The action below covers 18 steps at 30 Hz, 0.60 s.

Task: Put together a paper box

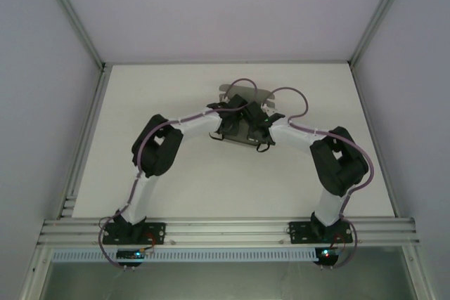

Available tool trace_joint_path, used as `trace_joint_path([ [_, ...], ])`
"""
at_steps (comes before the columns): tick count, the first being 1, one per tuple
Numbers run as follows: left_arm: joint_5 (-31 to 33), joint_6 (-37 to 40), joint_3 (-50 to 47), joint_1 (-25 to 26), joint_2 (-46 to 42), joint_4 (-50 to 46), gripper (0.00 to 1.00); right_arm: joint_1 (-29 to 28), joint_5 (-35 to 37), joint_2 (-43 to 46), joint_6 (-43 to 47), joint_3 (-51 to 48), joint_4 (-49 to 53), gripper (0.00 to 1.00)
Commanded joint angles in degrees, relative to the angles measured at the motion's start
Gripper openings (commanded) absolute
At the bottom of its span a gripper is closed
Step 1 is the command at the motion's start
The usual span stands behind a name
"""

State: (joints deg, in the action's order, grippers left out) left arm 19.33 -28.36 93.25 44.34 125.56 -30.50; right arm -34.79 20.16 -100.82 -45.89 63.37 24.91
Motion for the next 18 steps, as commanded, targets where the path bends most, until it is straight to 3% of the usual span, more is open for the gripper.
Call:
trace_joint_path([
  [1, 13.0, -1.5, -2.9, 0.4, 6.0, -9.9, 0.00, -0.6, 2.7, -0.3, -0.3, -0.9, 7.7, 0.00],
  [5, -0.5, 4.5, -5.7, 0.4, -0.5, -2.4, 0.00, -0.6, 2.7, -0.9, -0.3, -0.5, 7.5, 0.00],
  [7, -6.6, 5.6, -7.0, 0.2, -3.6, 0.8, 0.12, -0.6, 2.7, -0.9, -0.3, -0.4, 7.4, 0.00],
  [8, -7.6, 5.6, -7.4, 0.2, -5.2, 1.7, 0.20, -0.6, 2.7, -0.9, -0.3, -0.3, 7.3, 0.00],
  [13, -9.9, 5.6, -8.0, 0.0, -10.9, 4.3, 0.43, -0.9, 2.7, -1.1, 0.3, 0.2, 6.5, 0.00],
  [18, -12.7, 5.6, -8.7, -0.6, -13.0, 5.6, 0.54, -1.3, 2.3, -1.6, 0.8, 1.0, 7.2, 0.00],
])
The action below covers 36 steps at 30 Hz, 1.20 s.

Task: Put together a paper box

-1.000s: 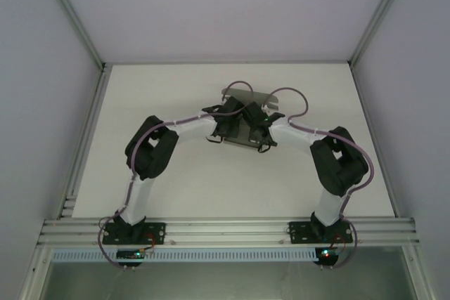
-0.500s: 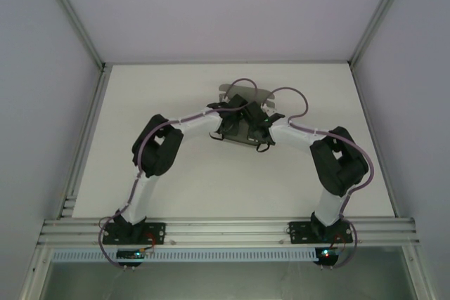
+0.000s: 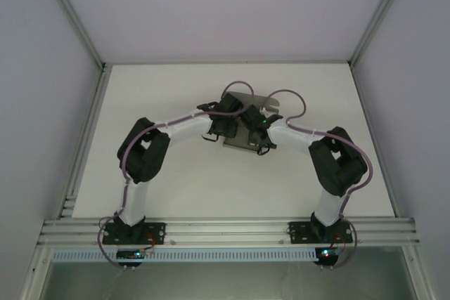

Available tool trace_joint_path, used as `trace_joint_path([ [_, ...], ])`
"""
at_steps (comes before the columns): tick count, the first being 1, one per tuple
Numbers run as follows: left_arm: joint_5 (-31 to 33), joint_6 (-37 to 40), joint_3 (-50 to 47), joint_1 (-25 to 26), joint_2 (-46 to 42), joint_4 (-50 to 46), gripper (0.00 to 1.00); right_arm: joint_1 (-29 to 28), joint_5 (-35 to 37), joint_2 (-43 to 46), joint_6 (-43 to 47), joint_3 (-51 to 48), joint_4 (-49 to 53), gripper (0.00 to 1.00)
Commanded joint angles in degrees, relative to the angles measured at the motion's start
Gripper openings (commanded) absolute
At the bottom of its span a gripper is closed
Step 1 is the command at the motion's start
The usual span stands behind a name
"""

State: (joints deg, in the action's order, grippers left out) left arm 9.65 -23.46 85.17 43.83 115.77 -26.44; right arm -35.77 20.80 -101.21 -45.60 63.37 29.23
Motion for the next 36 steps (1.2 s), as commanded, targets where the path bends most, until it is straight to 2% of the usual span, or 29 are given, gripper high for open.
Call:
trace_joint_path([
  [1, -4.0, 0.7, -0.9, -0.4, -3.5, 1.6, 0.57, -0.3, 1.6, -1.3, 0.6, 1.1, 2.8, 0.00],
  [3, -5.5, 0.5, -1.3, -0.9, -3.9, 1.8, 0.58, -0.4, 1.2, -1.4, 1.0, 1.3, 2.5, 0.00],
  [5, -7.0, -0.1, -2.3, -1.6, -4.8, 2.7, 0.64, -0.4, 0.8, -1.8, 1.5, 1.6, 2.4, 0.00],
  [8, -8.3, -0.7, -4.8, -2.6, -7.6, 4.3, 0.80, -0.2, -0.2, -2.5, 2.6, 2.3, 2.3, 0.00],
  [10, -8.8, -0.4, -6.9, -3.2, -10.1, 5.3, 1.00, -0.2, -0.7, -2.9, 3.9, 3.0, 2.3, 0.03],
  [11, -9.0, -0.1, -7.9, -3.4, -11.5, 5.7, 1.00, -0.3, -0.8, -3.0, 4.4, 3.3, 2.4, 0.06],
  [14, -9.0, 1.2, -11.3, -3.8, -16.0, 6.5, 0.99, -0.2, -0.7, -2.6, 6.0, 3.9, 2.1, 0.20],
  [18, -8.9, 1.7, -15.6, -5.2, -21.9, 7.1, 1.00, 0.3, -0.6, -1.4, 8.1, 4.4, 1.4, 0.46],
  [23, -10.3, 5.1, -20.5, -8.8, -28.9, 8.8, 0.99, 1.4, -0.6, 1.8, 16.9, 4.3, -0.3, 0.83],
  [25, -11.7, 7.5, -21.6, -10.8, -31.3, 9.6, 0.99, 2.1, -1.4, 4.5, 21.8, 3.8, -1.0, 0.92],
  [27, -16.1, 12.4, -21.9, -13.4, -32.9, 10.7, 0.99, 2.7, -3.3, 7.7, 28.5, 2.8, -2.8, 0.98],
  [29, -21.7, 18.0, -21.2, -16.2, -33.1, 11.6, 0.99, 3.2, -5.3, 10.2, 36.2, 3.0, -3.3, 0.98],
  [30, -24.1, 20.0, -20.7, -17.9, -32.9, 12.5, 1.00, 3.8, -8.5, 11.3, 41.5, 3.0, -3.7, 0.98],
  [33, -37.5, 28.1, -18.4, -22.8, -30.0, 13.0, 0.99, 7.2, -19.4, 13.1, 52.8, 3.1, -5.4, 0.98],
  [36, -45.1, 40.7, -15.8, -23.3, -25.1, 10.0, 0.99, 13.0, -31.6, 12.5, 58.9, 4.4, -6.6, 0.98],
])
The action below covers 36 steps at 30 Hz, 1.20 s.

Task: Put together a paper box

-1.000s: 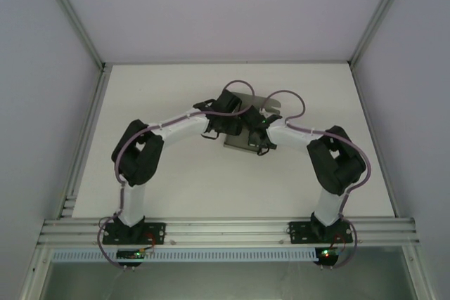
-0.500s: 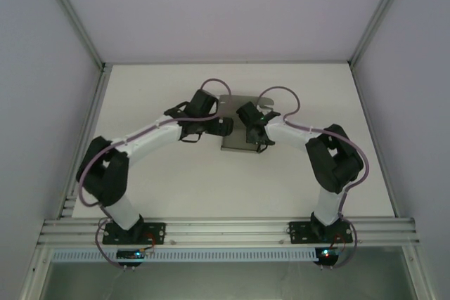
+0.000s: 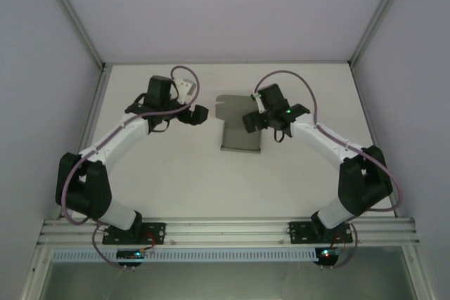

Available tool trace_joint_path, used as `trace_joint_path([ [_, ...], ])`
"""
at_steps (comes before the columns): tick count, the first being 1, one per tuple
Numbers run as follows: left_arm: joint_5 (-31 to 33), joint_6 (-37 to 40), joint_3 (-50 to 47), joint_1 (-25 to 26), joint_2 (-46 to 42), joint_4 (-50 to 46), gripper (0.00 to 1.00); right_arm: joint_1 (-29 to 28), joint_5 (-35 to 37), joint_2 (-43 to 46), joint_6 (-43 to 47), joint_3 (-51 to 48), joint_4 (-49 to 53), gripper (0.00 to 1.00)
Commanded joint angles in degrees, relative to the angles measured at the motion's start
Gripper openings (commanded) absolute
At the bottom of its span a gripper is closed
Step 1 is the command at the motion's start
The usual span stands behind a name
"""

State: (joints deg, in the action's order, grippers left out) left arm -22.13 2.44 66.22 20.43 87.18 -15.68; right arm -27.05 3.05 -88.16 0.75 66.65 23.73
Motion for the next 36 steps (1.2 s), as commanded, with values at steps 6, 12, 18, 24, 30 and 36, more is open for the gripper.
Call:
trace_joint_path([
  [6, -17.1, 21.0, 16.1, 0.4, 15.4, -8.5, 1.00, 10.6, -24.8, -5.2, 26.8, 8.8, 4.8, 0.96],
  [12, -17.2, 25.1, 28.5, 2.2, 25.4, -17.7, 0.91, 14.4, -26.5, -10.0, 33.1, 15.4, 10.1, 0.96],
  [18, -7.7, 29.0, 34.3, 6.3, 30.3, -23.1, 0.78, 15.4, -33.0, -15.2, 39.9, 20.6, 15.7, 0.85],
  [24, -3.1, 28.8, 35.8, 7.3, 31.1, -24.0, 0.60, 16.1, -35.3, -19.9, 45.9, 26.2, 24.4, 0.56],
  [30, -0.7, 29.2, 37.2, 7.3, 31.5, -24.8, 0.46, 16.7, -34.9, -22.2, 49.7, 29.3, 30.0, 0.35],
  [36, 1.2, 28.7, 37.8, 7.4, 31.3, -25.5, 0.15, 16.7, -34.4, -24.5, 51.3, 33.2, 33.8, 0.15],
])
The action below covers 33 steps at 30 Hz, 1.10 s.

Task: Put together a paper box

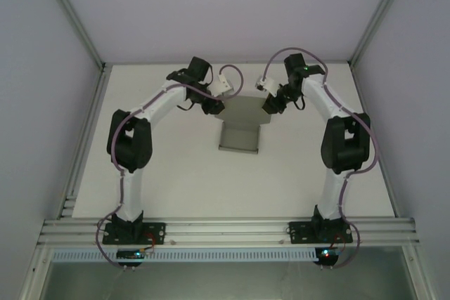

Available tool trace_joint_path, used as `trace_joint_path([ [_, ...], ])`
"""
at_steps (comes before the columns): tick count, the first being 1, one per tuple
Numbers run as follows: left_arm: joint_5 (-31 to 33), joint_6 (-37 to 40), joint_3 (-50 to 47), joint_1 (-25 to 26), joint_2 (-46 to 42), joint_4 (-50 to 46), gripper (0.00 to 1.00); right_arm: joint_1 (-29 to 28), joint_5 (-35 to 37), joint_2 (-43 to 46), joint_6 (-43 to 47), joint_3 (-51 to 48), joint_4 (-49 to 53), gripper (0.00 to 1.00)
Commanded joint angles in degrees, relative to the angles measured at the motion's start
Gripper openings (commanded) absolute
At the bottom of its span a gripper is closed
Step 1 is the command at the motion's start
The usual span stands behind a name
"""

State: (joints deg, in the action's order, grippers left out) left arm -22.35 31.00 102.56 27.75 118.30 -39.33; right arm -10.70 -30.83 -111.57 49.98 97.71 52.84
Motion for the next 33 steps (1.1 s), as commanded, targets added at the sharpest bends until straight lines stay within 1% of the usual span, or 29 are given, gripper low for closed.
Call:
trace_joint_path([
  [1, 1.5, -0.2, 1.4, 0.1, 0.3, -1.7, 0.07, 0.2, -0.1, -1.0, 2.2, 2.2, 4.7, 0.11],
  [2, 1.6, -0.5, 1.3, 0.1, 0.2, -1.7, 0.04, 0.2, 0.1, -0.9, 2.2, 2.2, 4.8, 0.10],
  [3, 1.9, -1.1, 1.1, 0.2, 0.1, -1.4, 0.00, 0.0, 0.6, -0.7, 2.4, 2.2, 4.8, 0.07],
  [6, 3.7, -4.2, -0.3, 0.2, -0.5, 1.1, 0.00, -0.4, 2.0, 0.3, 0.8, 1.2, 3.1, 0.00],
  [9, 5.6, -10.3, -0.8, 0.3, -0.9, 3.6, 0.00, -1.1, 5.9, 3.5, -6.1, -3.1, -5.2, 0.00],
  [12, 6.4, -18.6, -0.7, 0.4, -1.4, 5.0, 0.00, -2.1, 13.8, 6.8, -20.5, -6.3, -14.9, 0.00],
  [14, 6.6, -25.4, -0.8, 0.5, -1.8, 6.0, 0.00, -2.4, 17.9, 8.1, -32.3, -7.2, -18.0, 0.00],
  [16, 8.8, -32.8, -1.3, 1.3, -2.2, 6.3, 0.00, -3.2, 22.6, 9.3, -44.5, -7.7, -20.5, 0.00],
  [17, 10.5, -36.1, -2.7, 1.9, -2.8, 8.1, 0.00, -4.1, 26.2, 10.4, -50.1, -9.3, -22.6, 0.00],
  [19, 15.0, -42.4, -5.3, 3.1, -3.8, 11.9, 0.00, -7.0, 32.1, 12.2, -59.6, -13.0, -26.6, 0.00],
  [23, 17.5, -53.0, -9.1, 4.8, -4.9, 17.9, 0.00, -11.6, 40.7, 12.4, -75.4, -14.9, -28.1, 0.00],
  [24, 18.4, -56.1, -9.8, 5.0, -4.8, 19.1, 0.00, -12.2, 42.0, 12.4, -78.3, -15.1, -28.4, 0.00],
  [25, 18.3, -57.9, -10.1, 5.1, -4.6, 19.9, 0.00, -12.9, 43.7, 12.7, -80.1, -15.6, -30.2, 0.00],
  [27, 21.1, -62.4, -10.2, 5.6, -4.0, 20.3, 0.00, -14.5, 46.6, 13.4, -82.4, -17.1, -33.4, 0.00],
  [28, 21.4, -63.5, -10.4, 6.0, -3.7, 20.7, 0.00, -15.4, 47.9, 13.7, -83.1, -17.6, -34.0, 0.00],
  [31, 20.6, -65.6, -11.1, 7.4, -3.5, 21.6, 0.00, -17.1, 51.8, 14.1, -86.4, -19.1, -35.2, 0.00],
  [33, 20.3, -65.6, -13.1, 8.1, -4.3, 23.8, 0.00, -17.9, 51.9, 14.5, -88.4, -21.7, -37.5, 0.00],
])
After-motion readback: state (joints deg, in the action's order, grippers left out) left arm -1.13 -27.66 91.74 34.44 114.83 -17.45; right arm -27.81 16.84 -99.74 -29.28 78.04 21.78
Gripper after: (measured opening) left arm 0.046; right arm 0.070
